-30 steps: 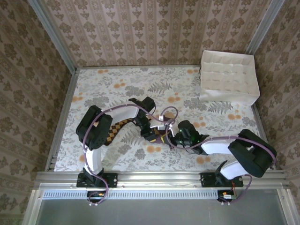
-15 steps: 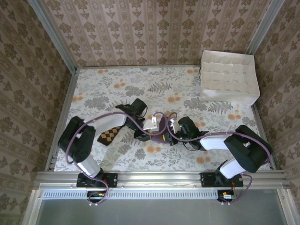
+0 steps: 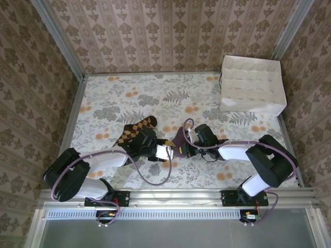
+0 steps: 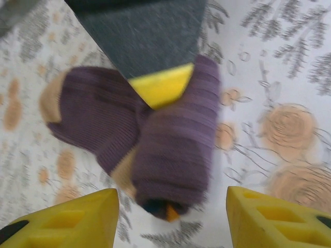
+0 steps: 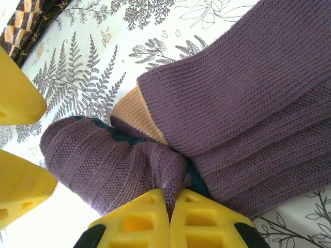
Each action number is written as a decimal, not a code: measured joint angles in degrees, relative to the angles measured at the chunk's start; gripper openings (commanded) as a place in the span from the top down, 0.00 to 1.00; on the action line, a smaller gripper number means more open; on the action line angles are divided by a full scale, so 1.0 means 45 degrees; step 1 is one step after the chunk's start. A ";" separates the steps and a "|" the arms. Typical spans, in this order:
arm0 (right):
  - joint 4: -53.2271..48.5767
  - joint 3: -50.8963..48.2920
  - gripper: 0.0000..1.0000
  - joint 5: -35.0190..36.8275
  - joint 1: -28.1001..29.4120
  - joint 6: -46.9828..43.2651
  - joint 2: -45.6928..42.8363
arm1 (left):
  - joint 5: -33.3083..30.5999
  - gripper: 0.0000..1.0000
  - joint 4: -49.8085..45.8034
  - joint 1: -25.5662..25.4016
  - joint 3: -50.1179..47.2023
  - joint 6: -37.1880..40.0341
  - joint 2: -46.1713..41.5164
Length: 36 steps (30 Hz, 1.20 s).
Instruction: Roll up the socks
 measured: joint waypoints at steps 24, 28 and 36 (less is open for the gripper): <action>-0.1928 0.0772 0.65 -0.1452 -0.0942 0.0029 0.0165 | 0.0510 1.00 -0.0073 -0.0219 0.1069 -0.0112 0.2244; -0.3585 0.0733 0.59 -0.1088 -0.1404 0.0039 -0.1331 | 0.1603 1.00 -0.2084 0.0087 0.2346 -0.0515 0.2409; -0.4255 -0.0034 0.57 -0.0665 -0.1943 -0.0112 -0.5532 | 0.3934 1.00 -0.5246 0.1010 0.4551 -0.1141 0.3891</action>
